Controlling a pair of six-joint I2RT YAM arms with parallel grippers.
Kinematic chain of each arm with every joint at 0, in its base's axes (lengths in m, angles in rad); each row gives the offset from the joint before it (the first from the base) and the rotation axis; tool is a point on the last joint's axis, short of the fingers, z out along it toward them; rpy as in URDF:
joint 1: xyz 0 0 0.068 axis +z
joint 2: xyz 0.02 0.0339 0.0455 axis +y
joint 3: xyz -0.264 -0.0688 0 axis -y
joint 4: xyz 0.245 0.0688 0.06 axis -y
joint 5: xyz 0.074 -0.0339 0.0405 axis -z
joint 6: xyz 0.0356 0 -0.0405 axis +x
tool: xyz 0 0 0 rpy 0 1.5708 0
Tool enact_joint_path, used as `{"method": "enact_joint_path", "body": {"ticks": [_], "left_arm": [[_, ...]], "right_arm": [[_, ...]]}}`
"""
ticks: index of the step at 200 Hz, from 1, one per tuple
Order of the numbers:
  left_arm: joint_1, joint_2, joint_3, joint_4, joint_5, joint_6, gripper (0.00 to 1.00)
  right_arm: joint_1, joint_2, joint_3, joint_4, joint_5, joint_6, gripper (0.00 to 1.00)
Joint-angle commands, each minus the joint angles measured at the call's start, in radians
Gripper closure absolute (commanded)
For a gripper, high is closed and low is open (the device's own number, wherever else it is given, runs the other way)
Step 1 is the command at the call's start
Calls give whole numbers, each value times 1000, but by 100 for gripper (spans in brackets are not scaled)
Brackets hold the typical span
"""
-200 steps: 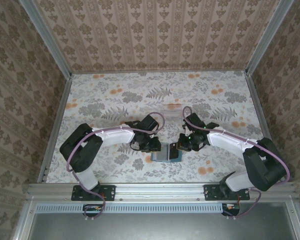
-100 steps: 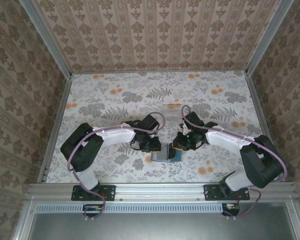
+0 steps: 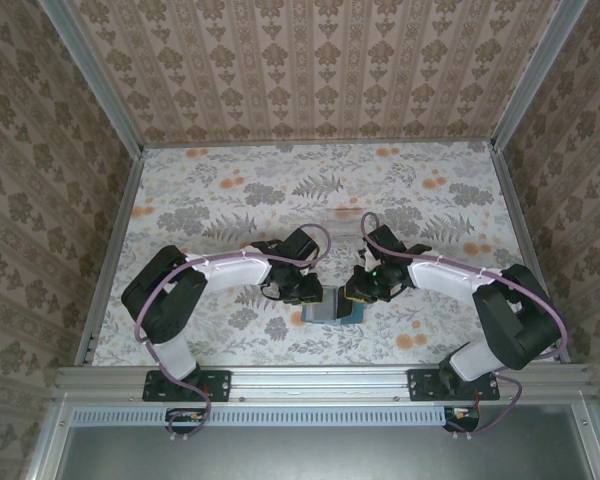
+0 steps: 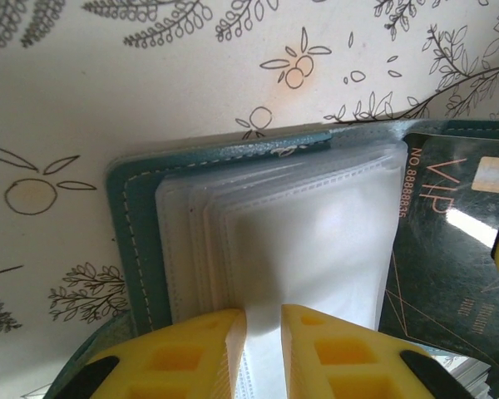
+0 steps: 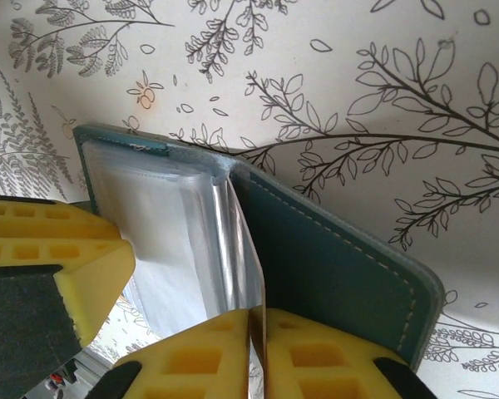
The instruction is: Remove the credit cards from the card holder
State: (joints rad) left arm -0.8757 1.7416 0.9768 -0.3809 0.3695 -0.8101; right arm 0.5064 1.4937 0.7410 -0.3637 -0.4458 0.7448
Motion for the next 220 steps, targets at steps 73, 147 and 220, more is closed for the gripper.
{"method": "enact_joint_path", "body": {"ticks": [73,147,220], "left_arm": [[-5,-16,19,-121,-70,29,77],[19,-140,-5,-113,-118,43,74],[102,-317,-145,-57,-138,31,74]], "right_arm": [[1,-138,28,-124,85,-24,95],[-6,-202,192,-303,199,-333,97],[-41,-129,437,-406,331,-898,100]]}}
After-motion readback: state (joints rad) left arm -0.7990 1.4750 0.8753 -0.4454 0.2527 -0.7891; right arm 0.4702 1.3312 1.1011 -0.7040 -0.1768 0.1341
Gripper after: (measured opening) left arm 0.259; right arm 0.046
